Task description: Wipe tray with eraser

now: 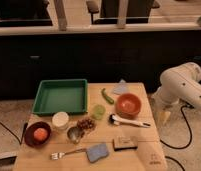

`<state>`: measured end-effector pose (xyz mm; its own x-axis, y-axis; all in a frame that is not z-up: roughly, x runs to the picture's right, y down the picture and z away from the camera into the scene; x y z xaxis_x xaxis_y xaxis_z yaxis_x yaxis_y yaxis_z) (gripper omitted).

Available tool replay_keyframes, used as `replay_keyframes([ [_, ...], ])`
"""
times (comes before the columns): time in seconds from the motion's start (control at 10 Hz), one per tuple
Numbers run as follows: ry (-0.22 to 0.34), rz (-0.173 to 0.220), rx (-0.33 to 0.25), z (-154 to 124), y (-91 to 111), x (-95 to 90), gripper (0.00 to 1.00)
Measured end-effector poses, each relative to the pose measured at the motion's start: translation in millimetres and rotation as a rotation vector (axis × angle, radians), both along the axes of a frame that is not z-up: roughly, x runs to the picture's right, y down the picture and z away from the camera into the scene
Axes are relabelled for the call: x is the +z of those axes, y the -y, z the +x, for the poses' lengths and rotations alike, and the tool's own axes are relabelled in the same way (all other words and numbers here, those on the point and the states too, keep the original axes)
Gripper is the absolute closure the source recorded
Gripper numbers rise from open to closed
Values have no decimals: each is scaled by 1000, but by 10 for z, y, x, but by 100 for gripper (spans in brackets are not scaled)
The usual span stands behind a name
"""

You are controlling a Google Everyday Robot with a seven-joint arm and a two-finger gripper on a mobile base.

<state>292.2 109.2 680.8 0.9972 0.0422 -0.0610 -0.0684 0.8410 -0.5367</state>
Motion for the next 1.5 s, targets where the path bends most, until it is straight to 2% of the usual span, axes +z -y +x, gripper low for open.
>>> replay_keyframes([
  [1.4, 0, -1, -1, -2, -5, 2, 20],
  [1.5, 8, 1, -31, -34, -62, -20, 20],
])
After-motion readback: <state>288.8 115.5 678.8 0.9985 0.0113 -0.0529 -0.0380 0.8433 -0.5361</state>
